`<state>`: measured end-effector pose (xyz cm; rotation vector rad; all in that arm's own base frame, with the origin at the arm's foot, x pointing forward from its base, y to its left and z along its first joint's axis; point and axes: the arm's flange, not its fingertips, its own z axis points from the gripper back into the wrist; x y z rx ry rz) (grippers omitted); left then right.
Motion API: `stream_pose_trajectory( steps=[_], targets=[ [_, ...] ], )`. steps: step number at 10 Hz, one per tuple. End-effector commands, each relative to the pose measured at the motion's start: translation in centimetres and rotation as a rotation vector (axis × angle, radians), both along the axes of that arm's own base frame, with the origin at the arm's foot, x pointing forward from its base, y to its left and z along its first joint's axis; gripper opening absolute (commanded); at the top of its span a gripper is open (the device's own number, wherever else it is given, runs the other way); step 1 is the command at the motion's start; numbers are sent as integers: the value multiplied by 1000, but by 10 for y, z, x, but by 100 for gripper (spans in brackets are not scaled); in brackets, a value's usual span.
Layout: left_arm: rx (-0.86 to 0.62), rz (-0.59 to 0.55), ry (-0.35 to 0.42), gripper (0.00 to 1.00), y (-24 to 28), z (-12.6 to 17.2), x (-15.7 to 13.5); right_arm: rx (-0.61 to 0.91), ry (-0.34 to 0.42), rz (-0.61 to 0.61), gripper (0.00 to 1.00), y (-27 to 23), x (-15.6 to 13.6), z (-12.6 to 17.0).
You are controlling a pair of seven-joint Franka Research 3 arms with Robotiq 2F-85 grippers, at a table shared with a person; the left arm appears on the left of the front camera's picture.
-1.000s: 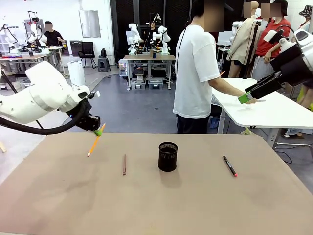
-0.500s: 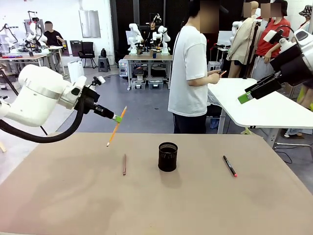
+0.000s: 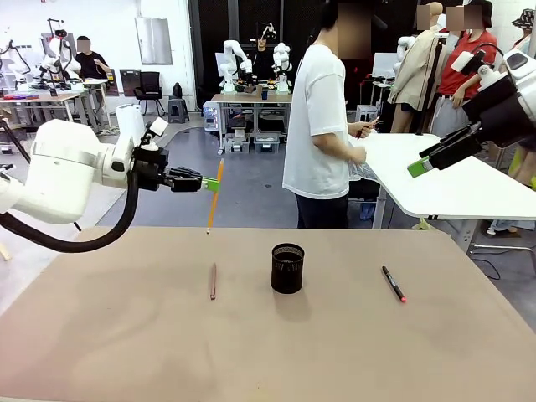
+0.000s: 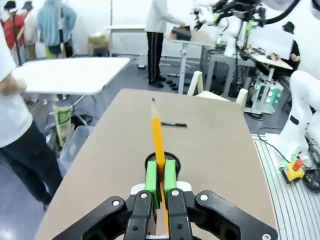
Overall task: Place the pens into the pen holder.
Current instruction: Pick up a writing instrument from the table and place it into the Pen holder.
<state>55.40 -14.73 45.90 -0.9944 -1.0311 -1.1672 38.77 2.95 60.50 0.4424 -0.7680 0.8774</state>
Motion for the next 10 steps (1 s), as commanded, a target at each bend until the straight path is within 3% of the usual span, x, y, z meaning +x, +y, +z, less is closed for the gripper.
stream_pose_trajectory(
  steps=[1,2,7,10],
  targets=[
    [4,-24,65,0,8,-7,-3,10,-1,4,100,1,1,0],
    [0,0,0,0,0,0,0,10,-1,4,100,1,1,0],
    [0,-7,7,0,1,-3,0,10,-1,4,100,1,1,0],
    [-50,-68,-82,0,-19,-13,19,10,-1,4,100,1,1,0]
  ],
)
